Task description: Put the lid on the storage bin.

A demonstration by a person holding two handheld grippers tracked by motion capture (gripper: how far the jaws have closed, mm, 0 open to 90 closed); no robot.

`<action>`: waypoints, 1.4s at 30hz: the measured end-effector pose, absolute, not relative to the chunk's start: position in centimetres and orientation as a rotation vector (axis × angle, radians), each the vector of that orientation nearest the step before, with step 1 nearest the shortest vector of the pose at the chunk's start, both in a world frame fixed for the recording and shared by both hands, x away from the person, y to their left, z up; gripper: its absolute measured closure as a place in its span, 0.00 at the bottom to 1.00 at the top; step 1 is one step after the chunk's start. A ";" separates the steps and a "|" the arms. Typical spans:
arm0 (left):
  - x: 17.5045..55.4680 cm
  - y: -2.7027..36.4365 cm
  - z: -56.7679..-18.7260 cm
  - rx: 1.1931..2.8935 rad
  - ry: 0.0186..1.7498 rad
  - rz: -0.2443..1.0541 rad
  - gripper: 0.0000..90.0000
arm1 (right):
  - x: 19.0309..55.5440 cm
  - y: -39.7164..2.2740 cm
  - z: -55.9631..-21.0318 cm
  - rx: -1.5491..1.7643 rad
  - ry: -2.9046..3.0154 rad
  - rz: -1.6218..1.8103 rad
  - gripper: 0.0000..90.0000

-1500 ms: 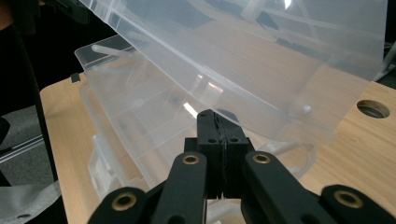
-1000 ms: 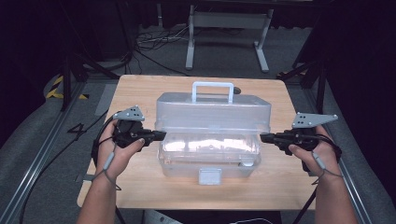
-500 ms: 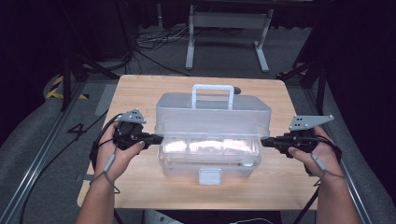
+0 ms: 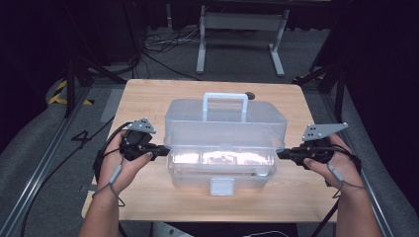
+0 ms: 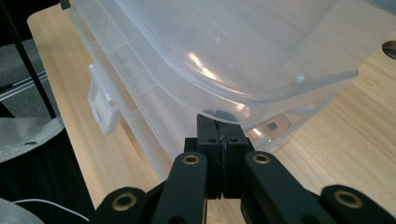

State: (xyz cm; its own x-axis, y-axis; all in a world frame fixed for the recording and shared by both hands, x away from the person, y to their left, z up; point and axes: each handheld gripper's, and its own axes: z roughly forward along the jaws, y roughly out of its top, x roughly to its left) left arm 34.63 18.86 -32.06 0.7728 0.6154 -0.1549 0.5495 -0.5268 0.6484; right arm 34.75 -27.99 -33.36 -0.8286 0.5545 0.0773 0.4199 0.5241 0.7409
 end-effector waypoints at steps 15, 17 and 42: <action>34.5 18.8 -32.2 2.343 0.868 0.119 1.00 | 34.6 -27.9 -33.7 0.829 2.652 1.092 1.00; 34.5 18.8 -32.3 2.359 0.866 0.122 1.00 | 34.6 -27.9 -33.7 0.827 2.660 1.076 1.00; 34.4 18.3 -33.0 2.472 0.849 0.084 1.00 | 34.6 -27.5 -34.5 0.801 2.762 0.966 1.00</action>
